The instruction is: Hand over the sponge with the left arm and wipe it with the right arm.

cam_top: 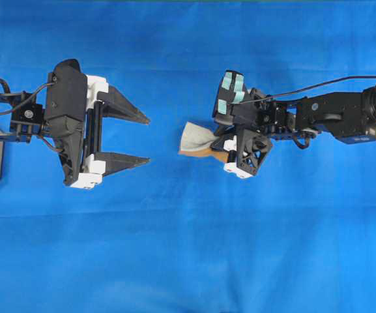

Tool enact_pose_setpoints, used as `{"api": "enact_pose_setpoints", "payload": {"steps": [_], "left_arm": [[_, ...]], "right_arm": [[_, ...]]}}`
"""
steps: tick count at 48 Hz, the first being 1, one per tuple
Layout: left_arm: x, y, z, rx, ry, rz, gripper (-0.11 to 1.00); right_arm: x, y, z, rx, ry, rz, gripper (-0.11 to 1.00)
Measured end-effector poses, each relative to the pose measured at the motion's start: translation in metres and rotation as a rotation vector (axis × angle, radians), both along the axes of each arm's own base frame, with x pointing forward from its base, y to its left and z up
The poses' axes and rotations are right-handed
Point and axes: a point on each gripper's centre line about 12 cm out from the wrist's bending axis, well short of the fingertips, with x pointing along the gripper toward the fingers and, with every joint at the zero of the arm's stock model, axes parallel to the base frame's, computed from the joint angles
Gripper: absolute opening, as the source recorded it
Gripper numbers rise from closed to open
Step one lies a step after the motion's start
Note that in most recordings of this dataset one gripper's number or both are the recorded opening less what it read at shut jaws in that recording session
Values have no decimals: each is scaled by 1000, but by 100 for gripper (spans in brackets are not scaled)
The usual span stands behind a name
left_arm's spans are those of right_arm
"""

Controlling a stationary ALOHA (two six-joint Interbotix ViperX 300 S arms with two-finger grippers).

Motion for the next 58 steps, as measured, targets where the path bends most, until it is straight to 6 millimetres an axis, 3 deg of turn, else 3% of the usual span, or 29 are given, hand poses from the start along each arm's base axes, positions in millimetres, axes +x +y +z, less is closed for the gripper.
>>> {"api": "enact_pose_setpoints", "payload": {"steps": [24,26,31,35,58], "left_arm": [[0,0,0,4,-2,-2,82],[0,0,0,6,-2,-2,82],[0,0,0,6,-2,-2,82],[0,0,0,3,0,-1,82],[0,0,-1,6,1,-2,82]], "right_arm": [[2,17,1,-15,3,62,26],[3,17,1,-18,2,65,33],[4,18,2,-28,-1,78,63],[4,19,2,-37,0,92,75],[14,18,13,-57,-7,111,76]]}}
